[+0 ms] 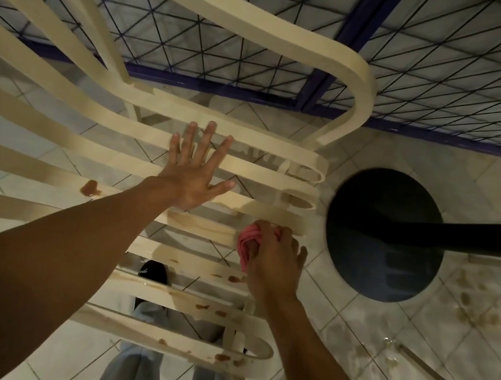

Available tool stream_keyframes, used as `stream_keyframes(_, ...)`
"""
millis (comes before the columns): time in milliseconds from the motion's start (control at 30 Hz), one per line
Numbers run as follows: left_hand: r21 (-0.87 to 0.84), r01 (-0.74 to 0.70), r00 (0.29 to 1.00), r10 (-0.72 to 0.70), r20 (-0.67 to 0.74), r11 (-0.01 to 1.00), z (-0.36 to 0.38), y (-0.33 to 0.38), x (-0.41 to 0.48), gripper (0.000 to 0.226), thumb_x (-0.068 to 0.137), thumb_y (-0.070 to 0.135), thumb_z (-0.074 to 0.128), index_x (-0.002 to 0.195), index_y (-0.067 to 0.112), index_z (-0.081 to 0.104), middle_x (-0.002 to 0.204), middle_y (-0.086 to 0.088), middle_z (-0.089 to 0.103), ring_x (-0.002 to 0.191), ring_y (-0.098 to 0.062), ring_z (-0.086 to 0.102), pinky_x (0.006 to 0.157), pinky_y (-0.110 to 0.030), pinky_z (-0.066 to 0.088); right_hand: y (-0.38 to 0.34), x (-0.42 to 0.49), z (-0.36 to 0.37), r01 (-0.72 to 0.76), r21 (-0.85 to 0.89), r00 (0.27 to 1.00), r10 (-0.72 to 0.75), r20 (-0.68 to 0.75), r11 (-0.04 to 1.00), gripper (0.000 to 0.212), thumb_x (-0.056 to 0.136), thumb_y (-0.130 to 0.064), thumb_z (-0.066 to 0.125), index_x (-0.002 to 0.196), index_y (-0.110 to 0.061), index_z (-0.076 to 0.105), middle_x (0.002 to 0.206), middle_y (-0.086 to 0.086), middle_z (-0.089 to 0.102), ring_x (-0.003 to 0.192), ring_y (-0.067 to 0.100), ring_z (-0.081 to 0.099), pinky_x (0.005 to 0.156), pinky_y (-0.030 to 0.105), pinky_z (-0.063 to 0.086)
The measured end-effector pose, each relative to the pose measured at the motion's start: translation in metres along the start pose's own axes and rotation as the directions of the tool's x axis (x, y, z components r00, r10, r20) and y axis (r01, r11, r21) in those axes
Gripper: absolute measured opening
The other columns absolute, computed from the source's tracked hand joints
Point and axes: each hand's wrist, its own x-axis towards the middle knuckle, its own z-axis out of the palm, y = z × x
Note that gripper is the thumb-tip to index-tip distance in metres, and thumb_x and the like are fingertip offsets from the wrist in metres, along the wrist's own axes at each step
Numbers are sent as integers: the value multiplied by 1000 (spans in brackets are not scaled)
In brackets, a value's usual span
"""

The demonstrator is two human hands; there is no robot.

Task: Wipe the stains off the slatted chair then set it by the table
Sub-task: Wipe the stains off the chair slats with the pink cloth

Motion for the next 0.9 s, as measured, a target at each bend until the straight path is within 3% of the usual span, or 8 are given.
stream_keyframes(133,-2,-1,1000,1,3,1000,0,1,0,87,91,75,19,143,37,-39,141,1,-58,131,-31,-52,110,-55,-28,-12,2,7,71,19,997,-72,12,997,57,96,-35,58,147,-33,34,147,9,36,140,32,33,123,53,8)
stream_keyframes(333,6,3,1000,-3,10,1000,0,-1,0,87,90,76,18,142,38,-40,142,0,-57,131,-32,-51,111,-56,-27,26,-4,1,95,55,995,-94,-29,994,46,100,-35,52,145,-34,39,149,1,40,138,22,41,123,54,5)
stream_keyframes(400,6,-1,1000,0,8,1000,0,-1,0,87,89,76,17,142,38,-40,141,0,-58,131,-32,-51,111,-56,-27,40,-6,-1,68,102,997,-63,-50,992,42,101,-33,51,142,-31,44,146,1,44,135,21,45,123,55,10)
stream_keyframes(533,0,2,1000,-2,14,1000,0,0,0,85,90,76,16,141,39,-41,140,1,-59,131,-32,-50,111,-55,-27,48,-6,-6,47,218,997,-33,-66,975,44,96,-26,60,139,-29,48,138,0,50,123,23,50,112,45,38)
stream_keyframes(600,3,9,1000,-9,15,1000,0,1,0,84,91,75,17,141,39,-41,139,2,-60,133,-33,-49,110,-55,-28,43,-6,-7,29,243,998,-13,-68,970,46,94,-22,62,138,-26,49,137,3,49,121,25,49,108,42,41)
stream_keyframes(733,-2,16,1000,-16,21,1000,1,1,0,84,92,73,19,143,39,-39,140,2,-59,135,-33,-47,110,-54,-28,28,-3,2,-9,136,998,17,-56,991,61,89,-27,70,143,-26,42,142,8,44,133,30,44,119,52,25)
stream_keyframes(900,-13,14,1000,-13,7,1000,3,0,1,83,92,74,17,142,40,-39,140,3,-59,137,-35,-43,110,-55,-27,2,0,3,-7,-22,1000,7,1,1000,70,91,-38,67,149,-30,28,149,11,36,141,31,35,123,54,6)
